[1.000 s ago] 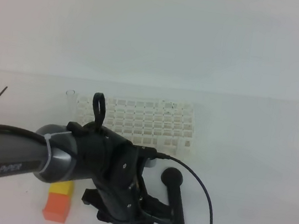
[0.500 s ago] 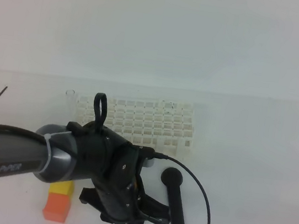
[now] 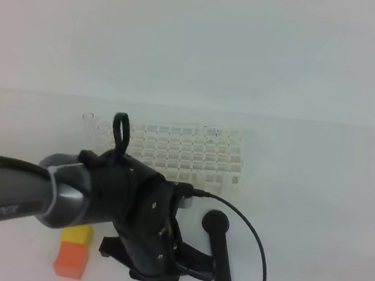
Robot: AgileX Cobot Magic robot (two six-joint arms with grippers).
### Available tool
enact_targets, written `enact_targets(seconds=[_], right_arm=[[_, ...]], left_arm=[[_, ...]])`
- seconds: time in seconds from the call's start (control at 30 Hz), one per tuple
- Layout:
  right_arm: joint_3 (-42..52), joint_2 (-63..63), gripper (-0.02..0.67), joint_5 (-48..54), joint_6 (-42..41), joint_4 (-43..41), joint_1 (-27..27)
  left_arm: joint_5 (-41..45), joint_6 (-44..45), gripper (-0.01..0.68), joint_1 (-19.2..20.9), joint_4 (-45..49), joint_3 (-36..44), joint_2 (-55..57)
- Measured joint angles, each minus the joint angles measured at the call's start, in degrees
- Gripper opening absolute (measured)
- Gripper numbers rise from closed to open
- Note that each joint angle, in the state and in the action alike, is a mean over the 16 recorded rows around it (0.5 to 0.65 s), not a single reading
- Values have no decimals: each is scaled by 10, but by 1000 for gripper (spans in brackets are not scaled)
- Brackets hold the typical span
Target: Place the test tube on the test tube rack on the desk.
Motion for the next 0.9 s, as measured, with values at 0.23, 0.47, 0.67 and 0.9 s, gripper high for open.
enact_targets(seconds=[0.23, 0.47, 0.67, 0.9], right_arm=[[0, 0, -1, -10, 0, 2, 0], [0, 0, -1, -45, -7, 24, 0], [0, 1, -1, -83, -45, 72, 0], [0, 26, -1, -103, -205, 218, 0]], left_arm=[[23, 2, 107, -3, -5, 2, -98], [-48, 5, 107, -19, 24, 45, -267], [-203, 5, 106, -34, 81, 146, -426], [-432, 6, 99, -39, 153, 303, -555]])
